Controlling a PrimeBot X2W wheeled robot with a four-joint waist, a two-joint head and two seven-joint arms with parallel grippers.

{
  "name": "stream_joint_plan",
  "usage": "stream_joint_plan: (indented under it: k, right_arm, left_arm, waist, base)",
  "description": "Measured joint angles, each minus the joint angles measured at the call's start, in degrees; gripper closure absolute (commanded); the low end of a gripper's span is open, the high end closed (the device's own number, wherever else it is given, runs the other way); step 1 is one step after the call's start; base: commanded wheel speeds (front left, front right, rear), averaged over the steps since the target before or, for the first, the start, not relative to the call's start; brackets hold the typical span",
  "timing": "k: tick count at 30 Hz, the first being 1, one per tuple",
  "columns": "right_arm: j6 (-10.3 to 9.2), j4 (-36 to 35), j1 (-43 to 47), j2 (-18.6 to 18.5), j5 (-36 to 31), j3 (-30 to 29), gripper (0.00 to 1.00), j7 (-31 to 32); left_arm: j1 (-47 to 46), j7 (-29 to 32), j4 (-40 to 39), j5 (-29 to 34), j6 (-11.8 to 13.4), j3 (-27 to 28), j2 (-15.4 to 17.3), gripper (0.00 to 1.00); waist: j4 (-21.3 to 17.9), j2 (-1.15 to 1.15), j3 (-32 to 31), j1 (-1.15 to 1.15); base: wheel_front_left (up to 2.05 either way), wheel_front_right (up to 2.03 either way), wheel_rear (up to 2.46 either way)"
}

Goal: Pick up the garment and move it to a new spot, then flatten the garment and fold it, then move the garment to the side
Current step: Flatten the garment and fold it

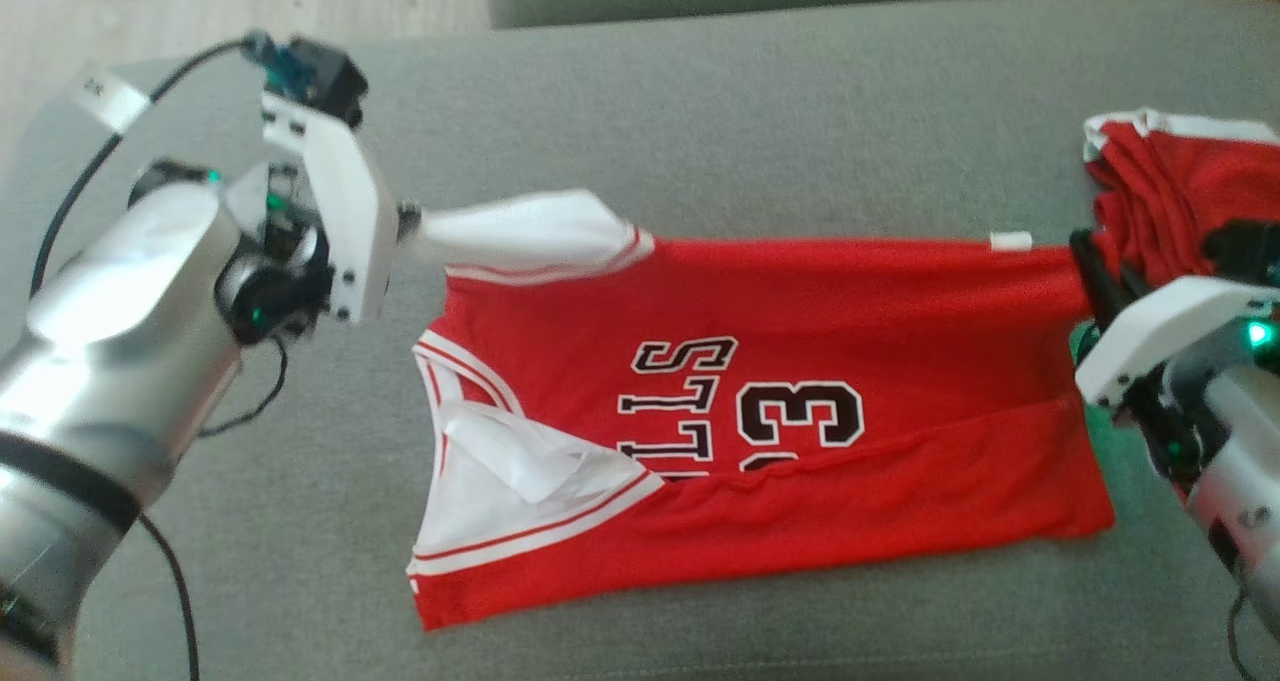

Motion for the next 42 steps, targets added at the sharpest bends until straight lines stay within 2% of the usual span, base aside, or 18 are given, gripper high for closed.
stream_joint_plan:
  k: [7, 12, 21, 22, 23, 28, 29, 30, 32, 33, 34, 35, 42]
  right_arm:
    - [0.0, -0.1, 2.1, -0.7, 0.6, 3.3, 1.0, 0.7]
    - [0.0, -0.6, 2.7, -3.1, 1.1, 6.0, 1.0, 2.8]
    - [0.0, -1.3, 3.2, -5.7, 0.4, 11.2, 1.0, 6.1]
    - [0.0, -1.4, 3.2, -5.8, 0.4, 11.9, 0.92, 6.2]
    - [0.0, -1.5, 3.2, -5.8, 0.3, 12.4, 0.88, 6.2]
    - [0.0, -1.8, 3.1, -5.8, 0.2, 14.5, 0.92, 7.5]
    - [0.0, -1.8, 3.1, -5.9, 0.2, 15.0, 0.89, 7.5]
    - [0.0, -1.7, 3.1, -6.0, 0.2, 15.5, 0.79, 8.0]
    - [0.0, -1.6, 3.1, -6.0, 0.5, 16.1, 0.51, 9.0]
    - [0.0, -1.4, 3.1, -6.0, 0.5, 16.4, 0.16, 9.5]
    - [0.0, -1.3, 3.1, -6.0, 0.6, 16.7, 0.0, 10.0]
    - [0.0, -1.0, 3.1, -6.0, 1.0, 17.4, 0.0, 10.2]
    - [0.0, -1.1, 3.1, -6.9, 2.1, 17.6, 0.0, 8.7]
  left_arm:
    - [4.3, 8.4, -11.8, -6.1, 0.0, -2.5, 6.5, 1.0]
    - [6.7, 14.3, -20.2, -9.8, 0.0, -3.9, 10.2, 1.0]
    - [11.6, 18.4, -29.3, -13.4, 2.0, -5.2, 12.9, 1.0]
    - [12.0, 18.4, -29.8, -13.5, 2.1, -5.5, 13.0, 1.0]
    - [12.5, 18.5, -30.3, -13.5, 2.1, -5.8, 13.2, 1.0]
    - [13.8, 19.3, -31.2, -14.5, 2.6, -6.1, 13.8, 1.0]
    - [13.9, 19.3, -31.3, -14.6, 2.6, -6.2, 13.8, 1.0]
    - [14.1, 19.3, -31.3, -14.7, 2.6, -6.2, 13.8, 1.0]
    - [14.8, 19.3, -31.3, -15.1, 2.7, -6.4, 13.8, 1.0]
    - [15.1, 19.3, -31.2, -15.3, 2.7, -6.5, 13.8, 1.0]
    - [15.6, 19.2, -31.0, -15.3, 2.7, -6.6, 13.8, 0.66]
    - [16.5, 18.9, -30.3, -15.3, 2.7, -7.0, 13.7, 0.0]
    - [17.1, 15.6, -29.9, -15.3, 2.5, -6.7, 13.7, 0.0]
  waist:
    - [2.0, 0.0, -3.3, 0.0]
    - [2.8, 0.0, -4.1, 0.0]
    - [2.1, 0.0, -3.6, 0.0]
    - [1.9, 0.0, -3.6, 0.0]
    - [1.8, 0.0, -3.5, 0.0]
    - [1.1, 0.0, -3.3, 0.0]
    - [1.0, 0.0, -3.4, 0.0]
    - [0.9, 0.0, -3.4, 0.0]
    - [0.8, 0.0, -3.6, 0.0]
    - [0.7, 0.0, -3.7, 0.0]
    - [0.6, 0.0, -3.8, 0.0]
    - [0.5, 0.0, -4.2, 0.0]
    - [0.5, 0.0, -6.0, 0.0]
  base:
    - [0.0, 0.0, 0.0]
    - [0.0, 0.0, 0.0]
    - [0.0, 0.0, 0.0]
    - [0.0, 0.0, 0.0]
    - [0.0, 0.0, 0.0]
    - [0.0, 0.0, 0.0]
    - [0.0, 0.0, 0.0]
    - [0.0, 0.0, 0.0]
    - [0.0, 0.0, 0.0]
    - [0.0, 0.0, 0.0]
    - [0.0, 0.0, 0.0]
    - [0.0, 0.0, 0.0]
    - [0.0, 0.0, 0.0]
